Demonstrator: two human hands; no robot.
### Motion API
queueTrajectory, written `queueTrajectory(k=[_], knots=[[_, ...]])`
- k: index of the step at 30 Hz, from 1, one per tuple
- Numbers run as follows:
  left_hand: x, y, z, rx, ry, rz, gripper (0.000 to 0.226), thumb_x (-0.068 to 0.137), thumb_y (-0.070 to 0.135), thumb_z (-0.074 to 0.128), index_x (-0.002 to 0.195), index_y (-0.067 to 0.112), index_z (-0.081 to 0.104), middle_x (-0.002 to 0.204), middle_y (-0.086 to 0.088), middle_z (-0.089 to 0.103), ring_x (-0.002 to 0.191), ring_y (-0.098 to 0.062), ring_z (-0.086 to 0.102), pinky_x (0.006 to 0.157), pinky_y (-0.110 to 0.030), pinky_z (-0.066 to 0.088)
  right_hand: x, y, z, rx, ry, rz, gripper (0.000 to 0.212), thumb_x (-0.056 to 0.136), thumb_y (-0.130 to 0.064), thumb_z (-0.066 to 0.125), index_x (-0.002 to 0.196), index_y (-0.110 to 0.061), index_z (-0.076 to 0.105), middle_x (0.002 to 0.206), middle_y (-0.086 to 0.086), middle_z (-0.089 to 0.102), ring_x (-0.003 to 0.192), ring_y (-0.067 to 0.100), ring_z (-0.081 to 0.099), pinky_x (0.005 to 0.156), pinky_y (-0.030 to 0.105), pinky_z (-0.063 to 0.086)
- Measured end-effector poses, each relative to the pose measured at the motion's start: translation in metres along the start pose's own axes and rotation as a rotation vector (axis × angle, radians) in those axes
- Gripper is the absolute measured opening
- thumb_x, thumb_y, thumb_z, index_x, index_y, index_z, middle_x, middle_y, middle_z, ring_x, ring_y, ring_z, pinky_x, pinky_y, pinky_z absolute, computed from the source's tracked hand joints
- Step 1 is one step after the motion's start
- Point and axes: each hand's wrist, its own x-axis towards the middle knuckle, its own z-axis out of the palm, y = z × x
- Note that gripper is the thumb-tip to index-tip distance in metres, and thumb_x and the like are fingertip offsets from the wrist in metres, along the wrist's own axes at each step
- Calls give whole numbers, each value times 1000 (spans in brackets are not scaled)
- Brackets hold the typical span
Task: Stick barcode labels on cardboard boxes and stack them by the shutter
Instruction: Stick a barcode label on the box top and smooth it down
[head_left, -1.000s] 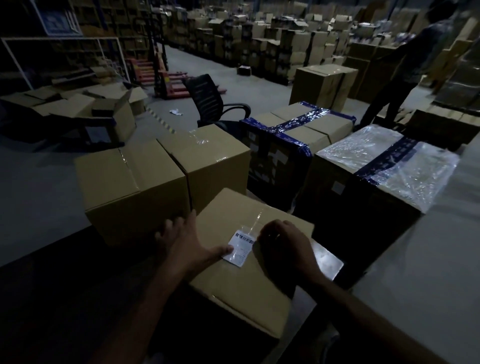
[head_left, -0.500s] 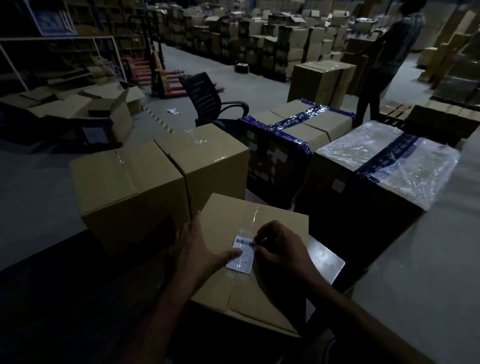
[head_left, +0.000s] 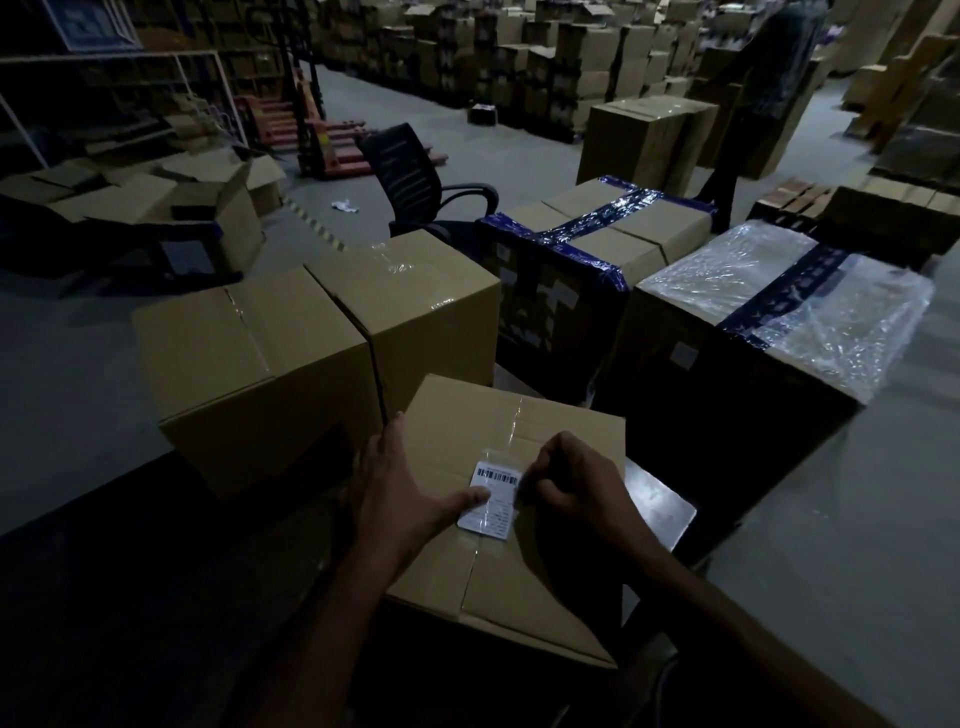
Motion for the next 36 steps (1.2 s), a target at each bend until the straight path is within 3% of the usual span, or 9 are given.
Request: queueTrajectory(k=[7, 14, 24, 27, 36], knots=[[-1, -2, 0, -13, -14, -6, 135, 50, 77, 80, 156, 32, 10, 157, -1, 27, 141, -24, 30, 109, -47, 33, -3, -3, 11, -51, 73, 16, 17, 81, -5, 63, 86, -19, 55, 90, -5, 70, 84, 5, 67, 67, 21, 54], [-1, 0, -1, -22, -8, -1, 134, 50, 76, 81, 156, 31, 13, 156, -1, 30, 141, -24, 30, 111, -48, 32, -3, -1, 10, -53, 57, 1, 20, 81, -5, 63, 89, -20, 53, 93, -4, 69, 87, 9, 67, 70, 37, 58], [-1, -2, 1, -26, -6, -1, 135, 48, 79, 78, 156, 31, 11, 157, -3, 28, 142, -25, 30, 112, -49, 32, -5, -2, 9, -45, 68, 17, 25, 83, -7, 64, 84, -27, 49, 90, -4, 70, 84, 7, 67, 70, 35, 58], [-1, -3, 2, -31, -2, 6, 134, 48, 78, 79, 155, 32, 13, 156, -2, 30, 141, -24, 31, 111, -48, 33, -6, -3, 10, -29, 81, 14, 31, 83, -3, 61, 85, -30, 46, 97, -2, 70, 89, 4, 68, 71, 32, 59], [1, -4, 2, -23, -5, 7, 134, 50, 76, 80, 156, 32, 12, 155, -3, 31, 139, -25, 32, 109, -46, 34, -6, -3, 9, 20, 74, 15, 31, 84, -6, 64, 81, -32, 47, 90, -1, 72, 84, 10, 71, 70, 39, 59]])
